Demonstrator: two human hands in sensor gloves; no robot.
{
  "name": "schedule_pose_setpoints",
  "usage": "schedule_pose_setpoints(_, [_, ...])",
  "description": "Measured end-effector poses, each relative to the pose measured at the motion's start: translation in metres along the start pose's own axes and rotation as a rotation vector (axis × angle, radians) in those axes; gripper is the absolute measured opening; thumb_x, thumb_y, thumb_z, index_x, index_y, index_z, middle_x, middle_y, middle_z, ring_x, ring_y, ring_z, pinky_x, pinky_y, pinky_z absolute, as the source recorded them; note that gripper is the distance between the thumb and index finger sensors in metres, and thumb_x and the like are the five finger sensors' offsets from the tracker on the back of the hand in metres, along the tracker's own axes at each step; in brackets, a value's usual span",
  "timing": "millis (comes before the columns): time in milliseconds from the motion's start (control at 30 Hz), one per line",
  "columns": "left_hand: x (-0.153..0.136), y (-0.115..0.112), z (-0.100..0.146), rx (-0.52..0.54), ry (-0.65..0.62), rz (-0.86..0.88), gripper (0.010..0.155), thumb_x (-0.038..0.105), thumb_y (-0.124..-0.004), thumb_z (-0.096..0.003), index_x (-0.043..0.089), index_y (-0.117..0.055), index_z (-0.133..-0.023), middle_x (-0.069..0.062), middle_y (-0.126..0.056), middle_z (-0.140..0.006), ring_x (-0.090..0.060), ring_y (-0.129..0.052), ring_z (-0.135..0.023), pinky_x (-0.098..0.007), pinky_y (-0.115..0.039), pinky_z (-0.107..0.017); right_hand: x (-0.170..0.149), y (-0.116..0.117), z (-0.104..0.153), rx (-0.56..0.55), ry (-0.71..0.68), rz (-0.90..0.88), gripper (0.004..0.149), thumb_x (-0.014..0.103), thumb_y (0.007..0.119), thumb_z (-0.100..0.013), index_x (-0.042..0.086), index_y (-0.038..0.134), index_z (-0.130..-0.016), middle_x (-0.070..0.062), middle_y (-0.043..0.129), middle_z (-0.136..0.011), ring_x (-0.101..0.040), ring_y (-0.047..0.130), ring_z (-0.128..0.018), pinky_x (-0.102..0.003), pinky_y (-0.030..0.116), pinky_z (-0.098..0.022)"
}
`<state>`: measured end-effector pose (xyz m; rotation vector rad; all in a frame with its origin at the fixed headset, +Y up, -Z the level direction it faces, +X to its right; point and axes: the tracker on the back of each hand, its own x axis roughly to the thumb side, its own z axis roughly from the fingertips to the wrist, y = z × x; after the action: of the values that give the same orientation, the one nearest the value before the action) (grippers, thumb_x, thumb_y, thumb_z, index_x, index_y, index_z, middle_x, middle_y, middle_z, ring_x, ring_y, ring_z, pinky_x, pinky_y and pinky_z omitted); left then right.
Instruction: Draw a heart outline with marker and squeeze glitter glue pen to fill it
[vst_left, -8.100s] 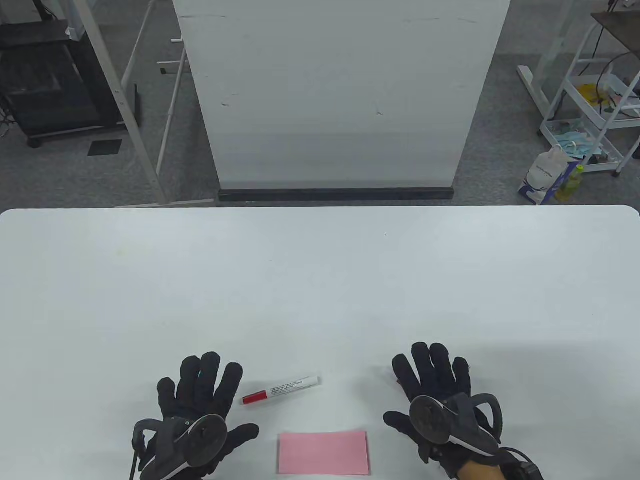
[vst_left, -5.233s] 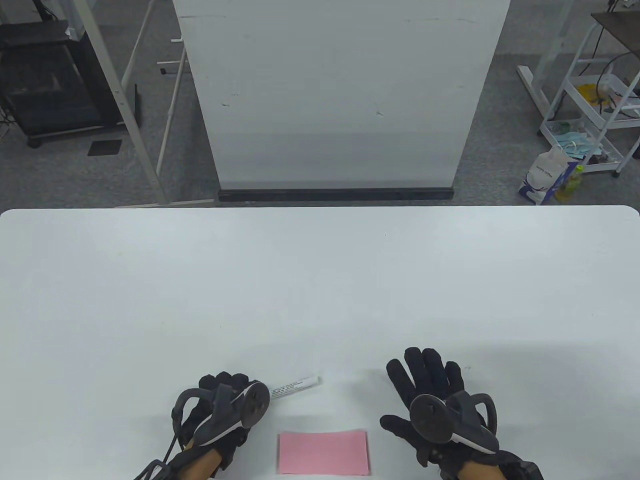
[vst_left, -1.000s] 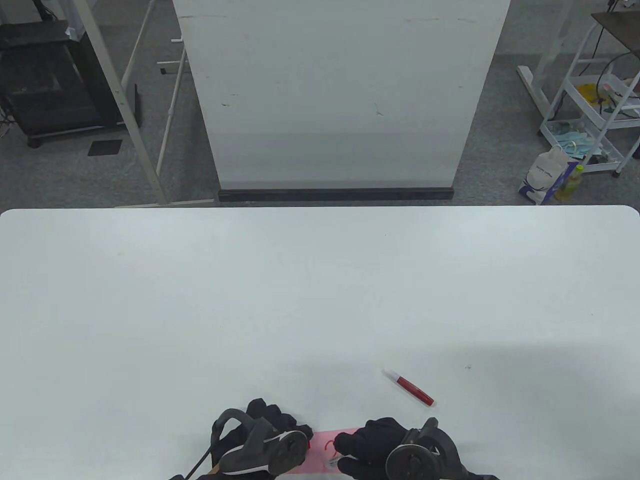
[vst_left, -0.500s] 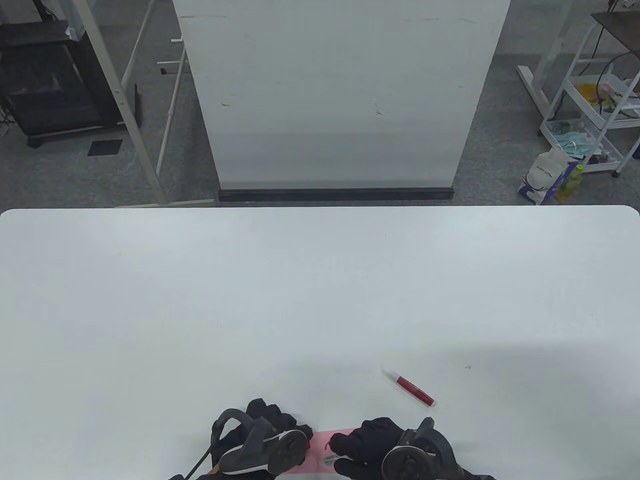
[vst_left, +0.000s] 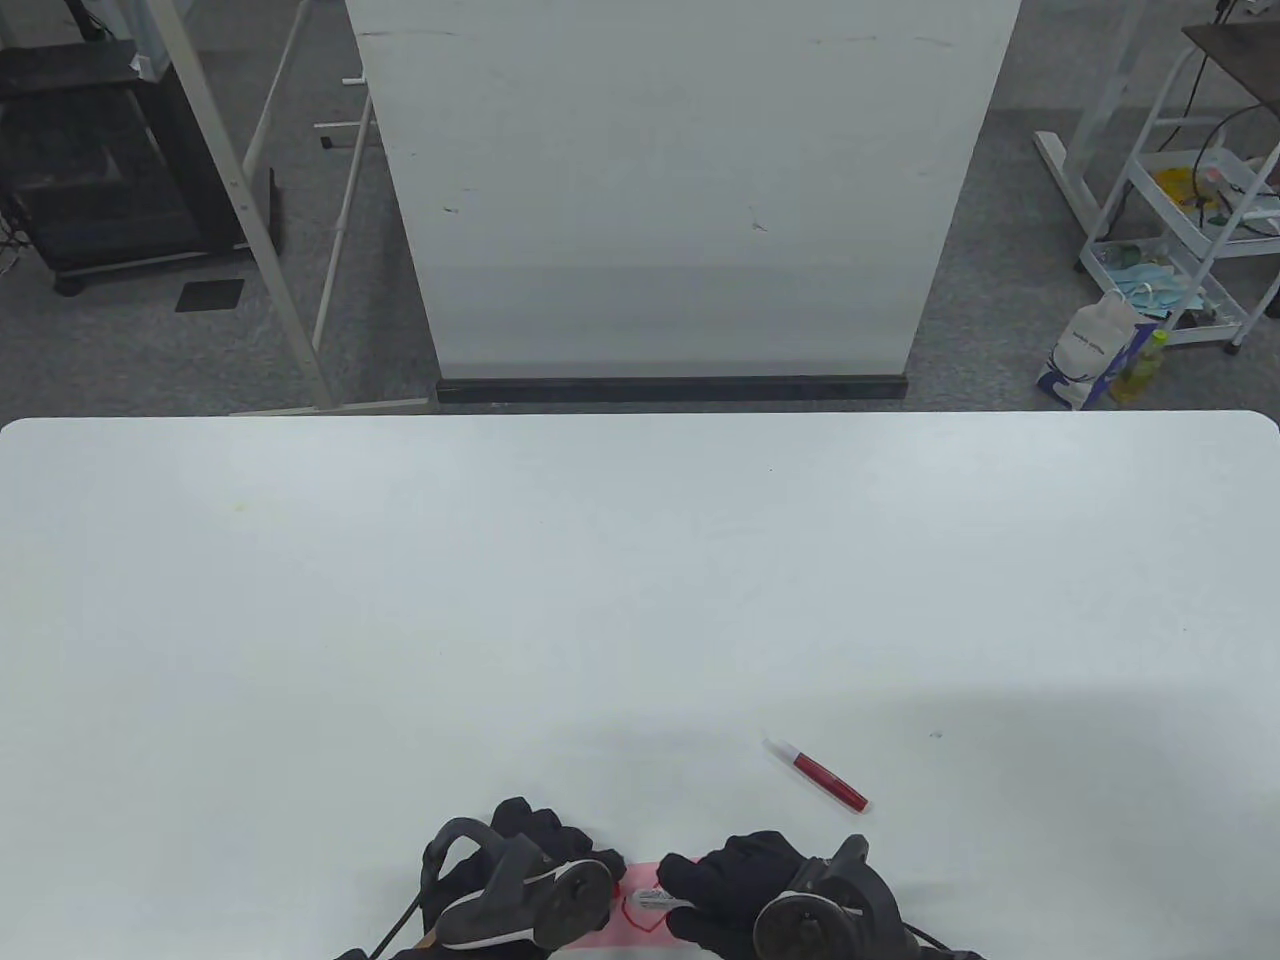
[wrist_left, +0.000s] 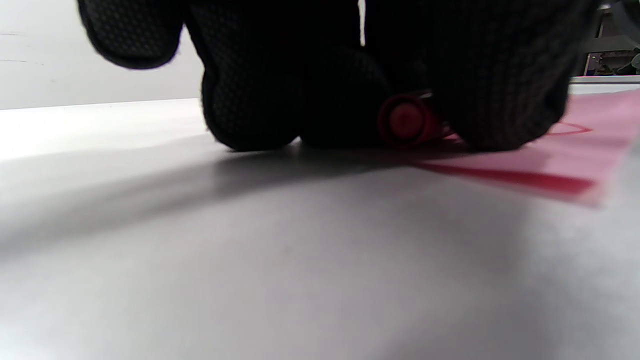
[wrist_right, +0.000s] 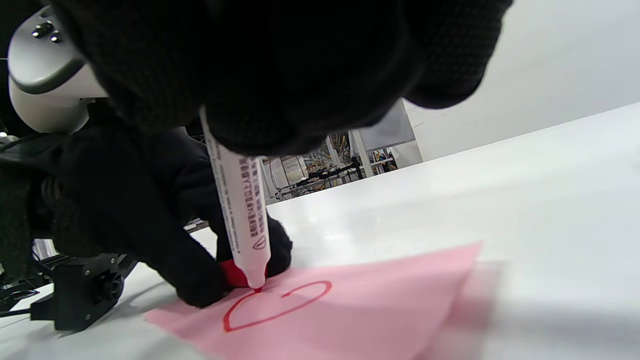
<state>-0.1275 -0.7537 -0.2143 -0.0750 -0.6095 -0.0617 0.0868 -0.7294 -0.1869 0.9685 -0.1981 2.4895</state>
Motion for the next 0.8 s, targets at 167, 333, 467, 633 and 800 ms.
schedule_pose_setpoints(167, [0.0,0.0,0.0,0.0,-0.001,-0.002,0.049,0.053,-0.09,-0.0375,0.036,-0.087,-0.084,0.005,-0.101,-0.074,-0.025,-0.099,-0.065,-0.063,-0.067,-0.065,-0.002,-0.003,0.0,0.006,0.022,0.01,0.044,0.043,0.087,-0.039,0.02,0.092,-0.077,-0.009,0.103,-0.046,-0.018,0.099,-0.026,-0.046,0.085,-0.047])
schedule_pose_setpoints(333, [0.0,0.0,0.001,0.001,0.0,-0.003,0.049,0.053,-0.089,-0.0376,0.037,-0.087,-0.084,0.005,-0.1,-0.074,-0.025,-0.099,-0.065,-0.063,-0.068,-0.065,-0.003,-0.004,0.001,0.015,0.023,0.025,0.044,0.042,0.085,-0.04,0.019,0.091,-0.077,-0.009,0.101,-0.045,-0.019,0.097,-0.026,-0.047,0.084,-0.047])
schedule_pose_setpoints(467, [0.0,0.0,0.001,0.001,0.003,-0.004,0.049,0.053,-0.089,-0.0377,0.037,-0.087,-0.084,0.005,-0.1,-0.074,-0.025,-0.099,-0.065,-0.063,-0.068,-0.065,-0.003,-0.005,0.002,0.022,0.018,0.032,0.043,0.042,0.085,-0.04,0.019,0.092,-0.077,-0.01,0.101,-0.044,-0.019,0.097,-0.026,-0.047,0.084,-0.047])
schedule_pose_setpoints(633, [0.0,0.0,0.001,0.001,0.005,-0.002,0.049,0.053,-0.089,-0.0376,0.037,-0.087,-0.084,0.005,-0.1,-0.074,-0.025,-0.099,-0.065,-0.062,-0.068,-0.065,-0.004,-0.006,0.003,0.02,0.02,0.03,0.043,0.042,0.085,-0.04,0.019,0.092,-0.077,-0.009,0.101,-0.045,-0.019,0.096,-0.026,-0.047,0.083,-0.048])
schedule_pose_setpoints(800, [-0.001,0.0,0.001,0.001,0.003,0.021,0.049,0.052,-0.09,-0.0384,0.034,-0.088,-0.084,0.003,-0.1,-0.074,-0.026,-0.098,-0.064,-0.062,-0.068,-0.065,-0.012,-0.006,0.005,0.005,0.055,-0.029,0.044,0.045,0.084,-0.041,0.021,0.091,-0.077,-0.007,0.101,-0.046,-0.018,0.097,-0.028,-0.046,0.083,-0.048])
